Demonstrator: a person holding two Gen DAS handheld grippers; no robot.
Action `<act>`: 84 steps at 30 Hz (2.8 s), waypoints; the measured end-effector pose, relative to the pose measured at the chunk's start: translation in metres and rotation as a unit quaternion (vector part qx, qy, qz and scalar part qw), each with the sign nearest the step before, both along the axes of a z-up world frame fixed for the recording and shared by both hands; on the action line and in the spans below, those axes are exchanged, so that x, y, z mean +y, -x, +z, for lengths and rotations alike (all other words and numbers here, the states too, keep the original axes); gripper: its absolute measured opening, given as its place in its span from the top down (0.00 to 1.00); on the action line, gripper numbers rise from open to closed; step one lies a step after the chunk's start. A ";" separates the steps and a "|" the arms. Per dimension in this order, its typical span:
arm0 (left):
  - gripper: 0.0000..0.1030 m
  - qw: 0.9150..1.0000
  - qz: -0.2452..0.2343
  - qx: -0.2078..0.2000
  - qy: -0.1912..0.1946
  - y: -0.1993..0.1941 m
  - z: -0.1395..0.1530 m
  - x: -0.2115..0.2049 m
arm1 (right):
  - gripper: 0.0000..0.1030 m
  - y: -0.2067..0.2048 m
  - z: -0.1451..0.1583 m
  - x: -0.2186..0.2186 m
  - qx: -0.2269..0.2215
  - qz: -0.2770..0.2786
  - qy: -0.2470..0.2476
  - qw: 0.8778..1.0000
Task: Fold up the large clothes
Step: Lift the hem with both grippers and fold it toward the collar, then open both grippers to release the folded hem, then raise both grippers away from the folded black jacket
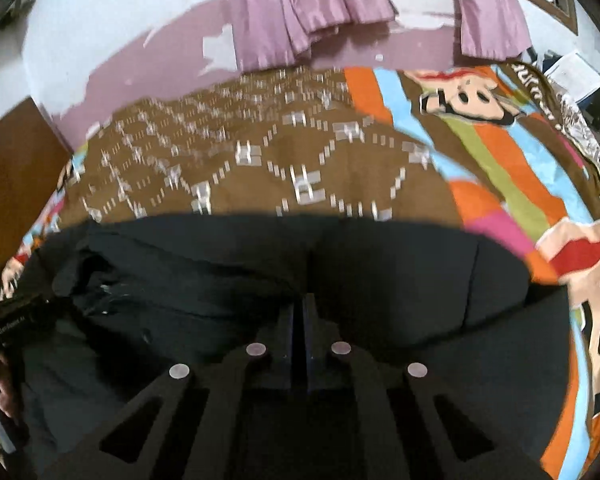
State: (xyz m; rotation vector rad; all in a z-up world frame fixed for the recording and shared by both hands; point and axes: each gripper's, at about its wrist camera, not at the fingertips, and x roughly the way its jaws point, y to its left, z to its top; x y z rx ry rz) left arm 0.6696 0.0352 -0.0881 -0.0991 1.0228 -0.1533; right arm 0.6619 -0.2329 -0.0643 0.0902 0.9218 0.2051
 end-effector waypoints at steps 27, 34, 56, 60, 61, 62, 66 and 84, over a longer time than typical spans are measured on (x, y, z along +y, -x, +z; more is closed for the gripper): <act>0.68 0.988 0.002 -0.139 0.063 0.010 0.071 0.001 | 0.75 0.006 0.056 0.016 -0.084 -0.001 -0.115 0.990; 0.68 0.998 -0.039 -0.042 -0.017 -0.002 0.014 -0.039 | 0.76 -0.022 0.004 0.049 0.046 0.010 -0.099 0.994; 0.63 0.995 -0.082 -0.036 -0.054 0.026 -0.026 -0.039 | 0.85 0.004 -0.034 0.048 0.065 0.058 -0.047 0.995; 0.57 0.997 -0.055 -0.045 -0.013 0.035 -0.008 -0.031 | 0.74 0.017 -0.017 0.036 0.037 0.048 -0.082 0.995; 0.53 0.998 -0.046 -0.046 0.000 0.035 -0.003 -0.028 | 0.70 0.020 -0.013 0.033 0.030 0.042 -0.086 0.995; 0.48 0.998 -0.032 -0.045 0.020 0.037 0.002 -0.024 | 0.68 0.025 -0.009 0.028 0.022 0.037 -0.092 0.995; 0.43 0.996 -0.002 -0.039 0.081 0.040 0.022 -0.012 | 0.48 0.039 0.006 0.024 0.007 0.031 -0.107 0.994; 0.02 0.983 0.045 -0.157 0.079 0.139 0.135 0.001 | 0.00 0.128 0.117 0.026 -0.117 0.008 -0.067 0.991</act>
